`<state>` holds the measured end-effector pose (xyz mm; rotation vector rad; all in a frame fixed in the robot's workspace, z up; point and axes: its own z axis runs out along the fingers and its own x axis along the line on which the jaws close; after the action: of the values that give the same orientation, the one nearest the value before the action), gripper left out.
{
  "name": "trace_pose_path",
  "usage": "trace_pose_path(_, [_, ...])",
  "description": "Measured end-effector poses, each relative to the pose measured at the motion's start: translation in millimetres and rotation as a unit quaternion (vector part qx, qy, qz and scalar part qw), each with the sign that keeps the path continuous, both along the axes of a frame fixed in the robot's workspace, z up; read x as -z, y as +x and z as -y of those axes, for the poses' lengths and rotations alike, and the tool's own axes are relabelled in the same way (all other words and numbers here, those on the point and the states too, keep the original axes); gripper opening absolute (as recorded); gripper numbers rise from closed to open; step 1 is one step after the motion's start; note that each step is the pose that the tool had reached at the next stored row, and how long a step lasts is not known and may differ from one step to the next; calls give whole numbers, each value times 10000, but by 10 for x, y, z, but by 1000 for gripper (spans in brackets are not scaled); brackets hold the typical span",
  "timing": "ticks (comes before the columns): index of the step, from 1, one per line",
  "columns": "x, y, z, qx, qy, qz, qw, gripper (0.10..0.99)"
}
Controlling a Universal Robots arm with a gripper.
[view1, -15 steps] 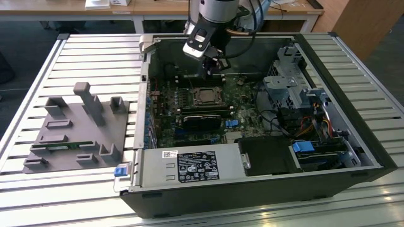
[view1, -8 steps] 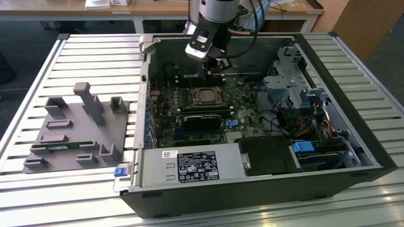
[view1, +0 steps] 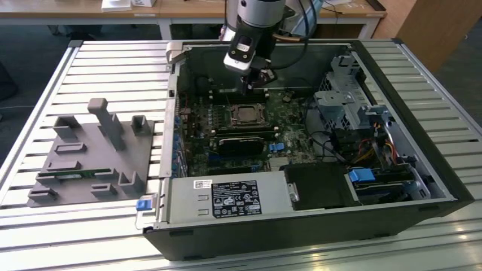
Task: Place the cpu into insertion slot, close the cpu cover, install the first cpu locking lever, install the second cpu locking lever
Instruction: 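Install the first cpu locking lever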
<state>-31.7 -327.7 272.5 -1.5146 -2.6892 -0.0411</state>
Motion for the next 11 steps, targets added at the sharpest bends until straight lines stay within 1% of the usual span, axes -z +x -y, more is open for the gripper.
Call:
trace_pose_path(6, [0,0,0,-227,2,1,9997,106])
trace_pose_path(11, [0,0,0,-435,2,3,9991,106])
